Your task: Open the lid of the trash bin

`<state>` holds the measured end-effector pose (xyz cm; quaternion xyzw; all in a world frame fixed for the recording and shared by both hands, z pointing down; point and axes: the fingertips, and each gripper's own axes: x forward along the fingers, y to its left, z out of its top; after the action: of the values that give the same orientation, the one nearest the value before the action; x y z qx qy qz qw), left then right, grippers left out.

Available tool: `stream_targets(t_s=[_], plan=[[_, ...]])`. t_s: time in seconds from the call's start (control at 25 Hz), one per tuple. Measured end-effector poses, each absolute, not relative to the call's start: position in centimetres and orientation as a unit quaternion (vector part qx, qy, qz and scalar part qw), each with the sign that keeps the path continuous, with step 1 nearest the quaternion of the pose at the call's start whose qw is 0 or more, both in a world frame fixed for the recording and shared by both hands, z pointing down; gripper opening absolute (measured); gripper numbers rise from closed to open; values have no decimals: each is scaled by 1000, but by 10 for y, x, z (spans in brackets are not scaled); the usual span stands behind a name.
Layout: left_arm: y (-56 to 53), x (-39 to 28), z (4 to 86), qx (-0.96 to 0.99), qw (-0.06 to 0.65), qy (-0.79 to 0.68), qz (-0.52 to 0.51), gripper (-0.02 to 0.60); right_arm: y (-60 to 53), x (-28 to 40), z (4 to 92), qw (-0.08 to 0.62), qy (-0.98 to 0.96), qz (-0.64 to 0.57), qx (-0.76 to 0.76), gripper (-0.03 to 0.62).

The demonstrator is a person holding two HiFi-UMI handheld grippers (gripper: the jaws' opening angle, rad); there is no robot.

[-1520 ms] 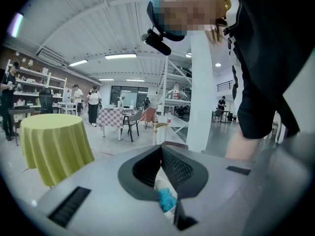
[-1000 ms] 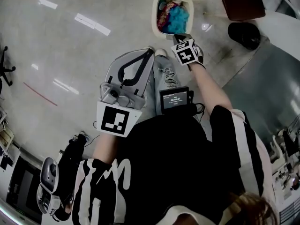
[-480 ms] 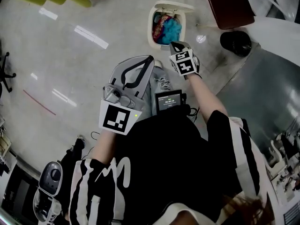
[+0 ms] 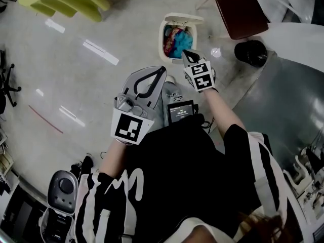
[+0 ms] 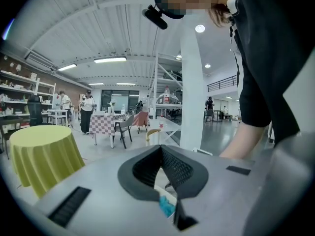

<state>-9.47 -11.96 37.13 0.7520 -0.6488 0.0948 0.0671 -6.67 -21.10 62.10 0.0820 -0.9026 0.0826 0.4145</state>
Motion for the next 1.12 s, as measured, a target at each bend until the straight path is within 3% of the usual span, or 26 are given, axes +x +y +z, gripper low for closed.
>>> stream_targets(t_s=[0.76, 1.12], plan=[[-123, -100, 330, 758, 32, -645, 90, 8, -213, -68, 517, 328, -939, 53, 88, 11], [-126, -98, 318, 754, 49, -650, 80, 8, -214, -64, 470, 287, -952, 46, 97, 11]])
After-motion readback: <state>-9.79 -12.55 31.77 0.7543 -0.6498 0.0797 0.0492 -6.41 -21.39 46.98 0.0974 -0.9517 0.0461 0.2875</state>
